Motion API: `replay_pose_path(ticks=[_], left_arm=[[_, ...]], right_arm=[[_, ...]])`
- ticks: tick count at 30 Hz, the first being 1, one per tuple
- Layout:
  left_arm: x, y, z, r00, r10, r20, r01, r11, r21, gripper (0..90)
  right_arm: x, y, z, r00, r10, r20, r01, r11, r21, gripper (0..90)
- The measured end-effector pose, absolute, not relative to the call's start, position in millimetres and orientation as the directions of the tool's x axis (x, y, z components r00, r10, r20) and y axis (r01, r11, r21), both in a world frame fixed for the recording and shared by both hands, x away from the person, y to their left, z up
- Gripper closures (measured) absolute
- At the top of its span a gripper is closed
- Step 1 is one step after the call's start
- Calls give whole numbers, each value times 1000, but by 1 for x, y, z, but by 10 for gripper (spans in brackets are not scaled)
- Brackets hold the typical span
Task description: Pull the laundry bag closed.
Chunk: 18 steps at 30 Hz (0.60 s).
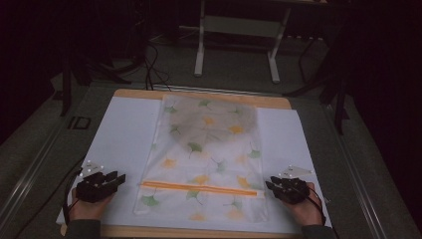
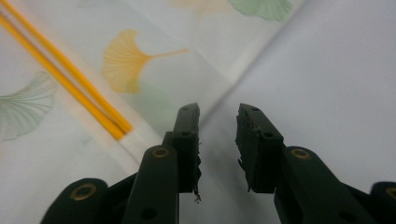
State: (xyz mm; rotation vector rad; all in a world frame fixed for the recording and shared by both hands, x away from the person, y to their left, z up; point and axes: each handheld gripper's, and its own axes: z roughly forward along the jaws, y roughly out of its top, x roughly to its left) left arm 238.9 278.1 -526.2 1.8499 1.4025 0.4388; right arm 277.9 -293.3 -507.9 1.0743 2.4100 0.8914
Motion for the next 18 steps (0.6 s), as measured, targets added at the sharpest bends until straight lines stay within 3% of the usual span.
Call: replay_pose_path(ticks=[10, 18], left_arm=[[239, 272, -526, 384, 914, -130, 649, -166, 742, 612], [239, 270, -527, 371, 922, -110, 654, -176, 736, 604]], right_arm=[[290, -262, -494, -720, 684, -118, 484, 617, 621, 667], [298, -237, -491, -762, 641, -95, 467, 646, 604, 651]])
